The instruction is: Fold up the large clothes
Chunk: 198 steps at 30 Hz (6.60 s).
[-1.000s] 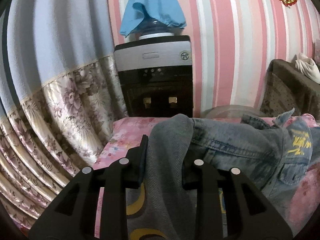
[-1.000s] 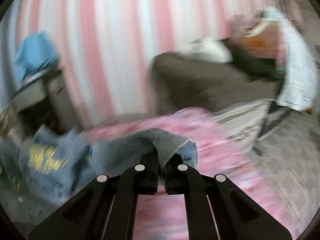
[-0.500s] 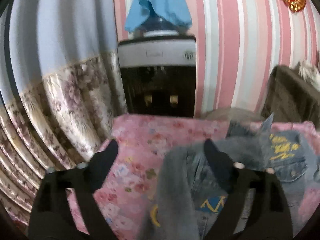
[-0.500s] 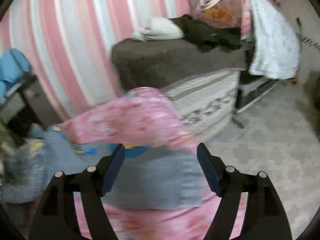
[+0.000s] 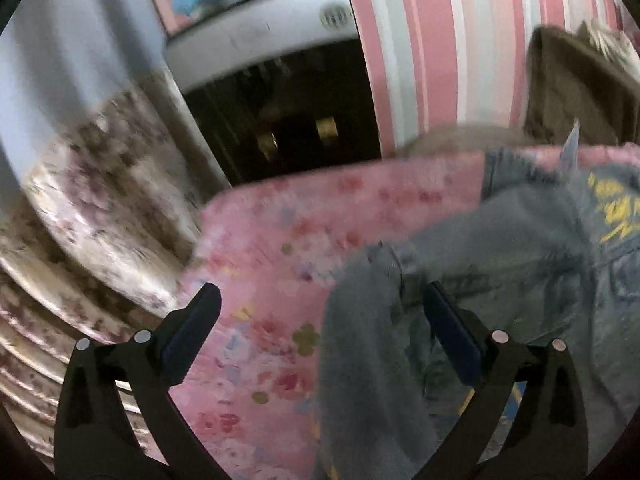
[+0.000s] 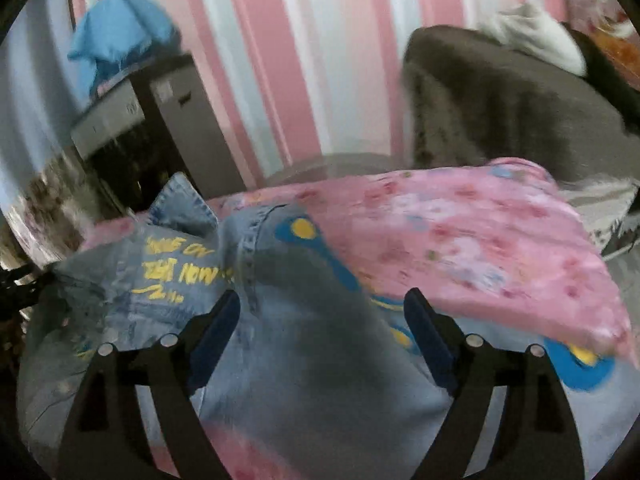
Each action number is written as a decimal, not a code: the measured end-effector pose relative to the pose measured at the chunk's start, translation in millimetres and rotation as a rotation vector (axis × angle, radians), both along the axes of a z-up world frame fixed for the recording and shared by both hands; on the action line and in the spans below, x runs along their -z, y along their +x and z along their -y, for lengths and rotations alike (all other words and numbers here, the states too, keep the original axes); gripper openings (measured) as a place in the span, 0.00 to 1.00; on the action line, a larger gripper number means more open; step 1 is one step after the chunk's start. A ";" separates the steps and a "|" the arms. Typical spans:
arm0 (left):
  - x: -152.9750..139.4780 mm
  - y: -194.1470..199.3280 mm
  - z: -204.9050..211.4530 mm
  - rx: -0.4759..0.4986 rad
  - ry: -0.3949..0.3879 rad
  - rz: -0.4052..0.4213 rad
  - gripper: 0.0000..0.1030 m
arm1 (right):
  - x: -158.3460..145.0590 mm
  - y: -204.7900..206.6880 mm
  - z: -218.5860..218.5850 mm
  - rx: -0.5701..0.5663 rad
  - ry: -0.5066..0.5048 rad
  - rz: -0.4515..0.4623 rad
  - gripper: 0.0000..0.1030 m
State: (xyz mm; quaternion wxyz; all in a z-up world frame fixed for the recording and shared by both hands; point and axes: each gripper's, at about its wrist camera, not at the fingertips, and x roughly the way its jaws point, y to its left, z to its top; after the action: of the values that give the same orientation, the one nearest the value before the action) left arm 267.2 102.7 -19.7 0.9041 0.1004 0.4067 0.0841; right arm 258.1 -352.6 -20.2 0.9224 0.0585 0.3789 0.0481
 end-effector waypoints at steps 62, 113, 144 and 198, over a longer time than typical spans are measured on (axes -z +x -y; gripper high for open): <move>60.3 -190.9 3.8 -0.075 -0.305 0.105 0.90 | 59.6 -166.2 -207.2 -0.321 0.187 -0.008 0.17; 52.9 -286.3 176.3 0.122 -0.271 0.122 0.92 | 40.8 -241.6 2.4 -0.157 -0.048 -0.055 0.77; 21.4 -346.7 15.8 -0.139 -0.219 0.224 0.26 | -23.0 -354.3 -73.7 -0.300 -0.214 0.171 0.13; -71.9 -303.8 -116.7 -0.160 -0.512 0.352 0.06 | -88.0 -331.4 24.2 0.016 -0.152 0.212 0.72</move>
State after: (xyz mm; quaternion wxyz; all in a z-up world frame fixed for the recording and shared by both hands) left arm -36.7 219.5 52.3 0.9470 -0.1787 0.2587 0.0662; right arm -73.3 -376.8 67.8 0.9593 -0.0142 0.2813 0.0179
